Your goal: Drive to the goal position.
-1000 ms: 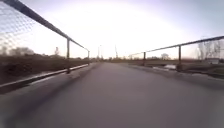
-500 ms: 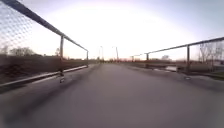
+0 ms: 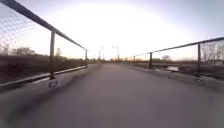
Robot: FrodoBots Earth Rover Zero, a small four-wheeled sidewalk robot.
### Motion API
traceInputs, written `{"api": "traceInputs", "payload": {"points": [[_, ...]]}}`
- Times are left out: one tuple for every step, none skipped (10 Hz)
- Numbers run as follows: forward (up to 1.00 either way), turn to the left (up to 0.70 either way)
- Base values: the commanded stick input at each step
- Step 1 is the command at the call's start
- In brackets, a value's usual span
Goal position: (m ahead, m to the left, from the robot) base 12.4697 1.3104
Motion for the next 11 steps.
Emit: {"api": "traceInputs", "payload": {"points": [[1.00,0.01],[1.00,0.01],[1.00,0.01],[1.00,0.01],[1.00,0.01],[1.00,0.01],[1.00,0.01],[1.00,0.01],[1.00,0.01],[1.00,0.01],[1.00,0.01]]}}
